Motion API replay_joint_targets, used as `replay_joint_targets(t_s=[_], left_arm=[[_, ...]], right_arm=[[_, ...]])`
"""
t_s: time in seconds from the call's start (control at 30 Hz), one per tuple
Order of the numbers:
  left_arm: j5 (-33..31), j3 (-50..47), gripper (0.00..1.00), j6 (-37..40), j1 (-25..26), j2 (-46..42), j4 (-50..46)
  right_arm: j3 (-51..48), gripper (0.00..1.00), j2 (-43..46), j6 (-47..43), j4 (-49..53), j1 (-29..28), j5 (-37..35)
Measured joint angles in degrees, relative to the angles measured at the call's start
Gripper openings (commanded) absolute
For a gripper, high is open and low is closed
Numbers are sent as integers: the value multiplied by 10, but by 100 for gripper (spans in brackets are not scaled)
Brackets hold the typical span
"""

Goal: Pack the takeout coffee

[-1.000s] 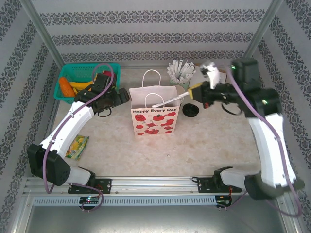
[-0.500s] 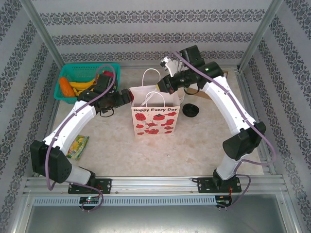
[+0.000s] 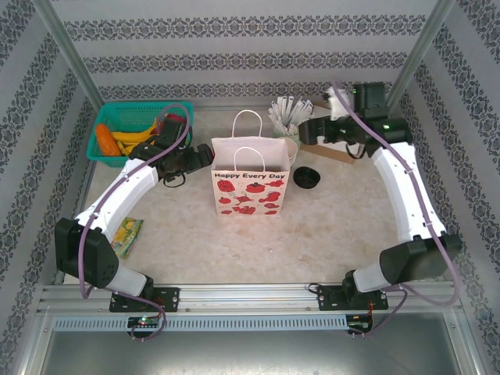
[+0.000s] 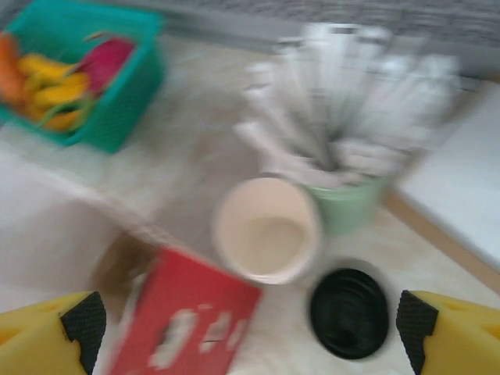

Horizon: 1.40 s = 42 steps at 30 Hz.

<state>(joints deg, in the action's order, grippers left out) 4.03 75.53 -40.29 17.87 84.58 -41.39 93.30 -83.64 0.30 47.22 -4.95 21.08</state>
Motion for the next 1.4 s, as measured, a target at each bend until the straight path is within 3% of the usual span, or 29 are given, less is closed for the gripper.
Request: replay_joint_targets(t_s=[0.1, 0.27, 0.47, 0.77, 1.2, 1.4], left_arm=[[-17, -8, 100, 2, 0, -16, 17], [-14, -64, 100, 24, 0, -87, 82], [26, -116, 100, 67, 0, -157, 177], [83, -124, 100, 105, 0, -185, 241], [98, -124, 100, 110, 0, -140, 244], [106, -124, 100, 110, 0, -137, 244]], right_arm=[[-12, 97, -24, 55, -21, 75, -62], [18, 93, -164, 101, -26, 157, -119], [180, 88, -367, 104, 21, 152, -162], [372, 87, -543, 100, 77, 150, -202], [420, 90, -595, 54, 120, 131, -226], [447, 80, -617, 41, 134, 111, -250]])
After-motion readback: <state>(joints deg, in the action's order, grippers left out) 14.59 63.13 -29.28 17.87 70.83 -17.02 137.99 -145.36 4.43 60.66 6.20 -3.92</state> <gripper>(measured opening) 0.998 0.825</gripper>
